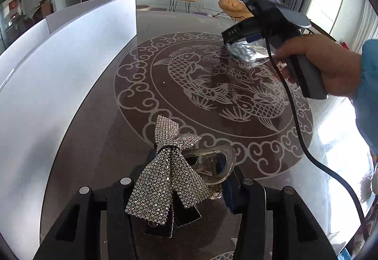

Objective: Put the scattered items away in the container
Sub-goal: 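Grasp the bag of cotton swabs with the right gripper and lift it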

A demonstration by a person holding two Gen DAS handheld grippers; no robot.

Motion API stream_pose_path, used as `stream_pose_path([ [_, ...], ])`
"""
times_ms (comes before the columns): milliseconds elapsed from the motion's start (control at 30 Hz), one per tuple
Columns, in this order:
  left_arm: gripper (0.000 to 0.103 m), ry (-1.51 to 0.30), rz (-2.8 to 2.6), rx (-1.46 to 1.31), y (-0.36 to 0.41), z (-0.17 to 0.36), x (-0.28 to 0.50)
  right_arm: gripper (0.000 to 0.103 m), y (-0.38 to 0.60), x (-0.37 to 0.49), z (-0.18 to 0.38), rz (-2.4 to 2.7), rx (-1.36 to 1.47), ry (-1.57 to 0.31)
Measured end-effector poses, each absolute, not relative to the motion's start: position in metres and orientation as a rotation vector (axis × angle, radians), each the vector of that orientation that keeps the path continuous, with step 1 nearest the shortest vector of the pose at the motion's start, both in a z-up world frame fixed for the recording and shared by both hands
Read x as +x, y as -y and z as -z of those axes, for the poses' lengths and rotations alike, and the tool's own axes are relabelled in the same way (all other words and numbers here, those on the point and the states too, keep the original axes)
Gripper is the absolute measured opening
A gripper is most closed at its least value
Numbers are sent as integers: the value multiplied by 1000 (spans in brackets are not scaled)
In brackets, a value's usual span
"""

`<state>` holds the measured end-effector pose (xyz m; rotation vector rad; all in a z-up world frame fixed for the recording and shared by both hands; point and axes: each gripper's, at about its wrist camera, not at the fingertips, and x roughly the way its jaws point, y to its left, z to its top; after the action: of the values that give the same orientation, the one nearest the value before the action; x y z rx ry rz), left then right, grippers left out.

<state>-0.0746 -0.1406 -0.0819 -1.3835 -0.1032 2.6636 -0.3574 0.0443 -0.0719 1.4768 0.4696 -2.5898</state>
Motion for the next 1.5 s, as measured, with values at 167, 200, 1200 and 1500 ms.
stream_pose_path([
  [167, 48, 132, -2666, -1375, 141, 83, -72, 60, -95, -290, 75, 2608, 1431, -326],
  [200, 48, 140, -2667, -1373, 142, 83, -70, 60, -105, -268, 75, 2606, 1412, -326],
  [1200, 50, 97, -2695, -1366, 107, 85, -80, 70, -208, -78, 75, 2820, 1253, 687],
  [1500, 54, -49, -2741, -1403, 93, 91, -89, 59, -159, -100, 67, 2836, 1398, 109],
])
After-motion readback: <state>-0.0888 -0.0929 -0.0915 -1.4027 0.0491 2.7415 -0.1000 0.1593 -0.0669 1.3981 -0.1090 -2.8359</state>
